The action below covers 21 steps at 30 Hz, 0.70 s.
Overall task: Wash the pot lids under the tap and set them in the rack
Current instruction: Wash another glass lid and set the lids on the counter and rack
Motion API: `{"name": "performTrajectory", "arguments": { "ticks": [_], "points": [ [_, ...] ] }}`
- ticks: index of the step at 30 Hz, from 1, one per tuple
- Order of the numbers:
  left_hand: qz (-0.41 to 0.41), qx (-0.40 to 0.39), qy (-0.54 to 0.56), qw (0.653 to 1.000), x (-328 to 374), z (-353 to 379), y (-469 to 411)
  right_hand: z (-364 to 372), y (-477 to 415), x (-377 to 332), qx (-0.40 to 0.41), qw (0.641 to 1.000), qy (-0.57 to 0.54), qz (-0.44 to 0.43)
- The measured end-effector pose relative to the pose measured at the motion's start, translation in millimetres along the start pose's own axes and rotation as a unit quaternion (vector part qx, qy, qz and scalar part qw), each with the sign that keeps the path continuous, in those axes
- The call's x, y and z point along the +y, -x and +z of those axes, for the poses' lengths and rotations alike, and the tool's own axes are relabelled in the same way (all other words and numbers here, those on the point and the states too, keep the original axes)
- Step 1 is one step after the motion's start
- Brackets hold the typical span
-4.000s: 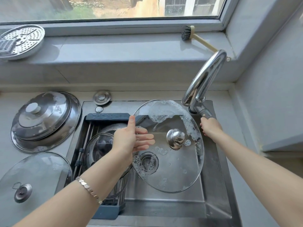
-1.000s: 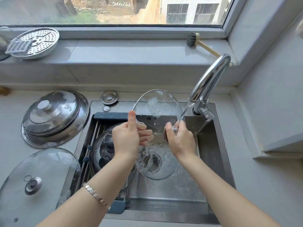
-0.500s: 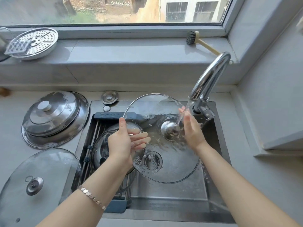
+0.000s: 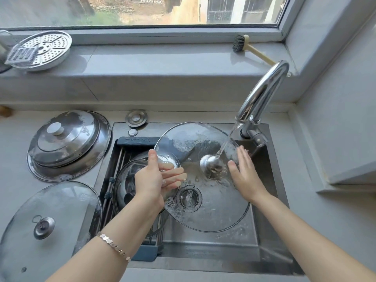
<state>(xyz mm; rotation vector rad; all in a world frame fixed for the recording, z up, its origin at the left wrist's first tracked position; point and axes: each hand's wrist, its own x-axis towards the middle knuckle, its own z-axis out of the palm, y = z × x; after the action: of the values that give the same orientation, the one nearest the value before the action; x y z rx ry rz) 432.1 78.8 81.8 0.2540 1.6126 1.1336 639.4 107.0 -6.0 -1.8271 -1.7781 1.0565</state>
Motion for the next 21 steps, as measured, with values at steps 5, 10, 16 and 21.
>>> {"name": "performTrajectory", "arguments": {
  "ticks": [5,10,16,21],
  "points": [
    [-0.047,-0.038,0.016,0.998,-8.4,0.4,-5.4,-32.3,-10.6,-4.3,0.066,0.947,-0.235,0.209],
    [-0.14,-0.066,0.063,0.986,-26.9,-0.4,-17.8,-67.5,-10.5,-19.4,0.115,0.958,-0.202,0.168],
    [-0.212,-0.072,0.086,0.971,-43.1,5.7,-27.7,-97.3,-3.8,-58.0,0.151,0.977,-0.144,0.053],
    [-0.242,-0.069,0.132,0.959,-49.5,8.5,-28.3,-104.6,3.0,-87.1,0.138,0.984,-0.107,-0.029]
  ]
}}
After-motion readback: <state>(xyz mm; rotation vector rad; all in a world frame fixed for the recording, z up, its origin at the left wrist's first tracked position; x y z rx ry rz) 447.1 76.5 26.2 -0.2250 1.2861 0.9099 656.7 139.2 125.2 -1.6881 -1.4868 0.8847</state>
